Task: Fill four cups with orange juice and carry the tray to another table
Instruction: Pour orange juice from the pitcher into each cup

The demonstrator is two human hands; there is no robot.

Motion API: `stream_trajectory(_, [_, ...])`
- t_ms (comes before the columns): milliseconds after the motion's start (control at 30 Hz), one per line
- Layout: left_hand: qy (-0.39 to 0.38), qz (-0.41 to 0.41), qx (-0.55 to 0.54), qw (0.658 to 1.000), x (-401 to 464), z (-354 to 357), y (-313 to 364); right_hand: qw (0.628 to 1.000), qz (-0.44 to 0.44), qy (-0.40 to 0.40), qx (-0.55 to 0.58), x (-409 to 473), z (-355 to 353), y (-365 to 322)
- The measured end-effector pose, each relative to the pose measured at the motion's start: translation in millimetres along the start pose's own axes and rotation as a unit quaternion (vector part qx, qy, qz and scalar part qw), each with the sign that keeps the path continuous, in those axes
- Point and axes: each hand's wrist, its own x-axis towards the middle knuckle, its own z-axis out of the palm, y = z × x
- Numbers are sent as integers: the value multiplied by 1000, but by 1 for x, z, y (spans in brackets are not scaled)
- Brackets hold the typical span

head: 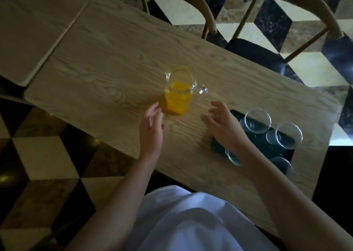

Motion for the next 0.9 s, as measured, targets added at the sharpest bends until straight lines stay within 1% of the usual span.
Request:
stream_trajectory(100, [-31,-33,-80,996,31,1,12,998,25,33,46,17,-2,-22])
stream_trajectory(167, [-57,-40,-107,992,52,5,20,998,30,32,50,28,-1,-34])
stream_trajectory(267, [-85,-28,-84,992,77,10,23,999,21,6,41,39,6,-44])
stream_trajectory(333, [-126,-9,-57,990,87,12,22,998,3,8,57,43,7,-47])
stream_trajectory(400, [-169,4,-44,985,95,11,23,997,-17,-6,70,46,6,-49])
stream_trajectory(533, [-208,17,-43,977,100,2,25,999,-21,-33,32,49,12,-56])
stream_trajectory(600, [-218,28,-32,975,99,4,24,999,-17,-33,38,47,15,-57])
stream_trajectory(667, [-210,38,-24,977,101,2,25,999,-11,-27,46,47,20,-64])
stream_trajectory(767, [-193,31,-18,980,103,-3,26,999,-13,-29,44,45,27,-73])
stream_trajectory(900, [-236,39,21,971,106,-16,25,998,-10,-17,63,33,33,-73])
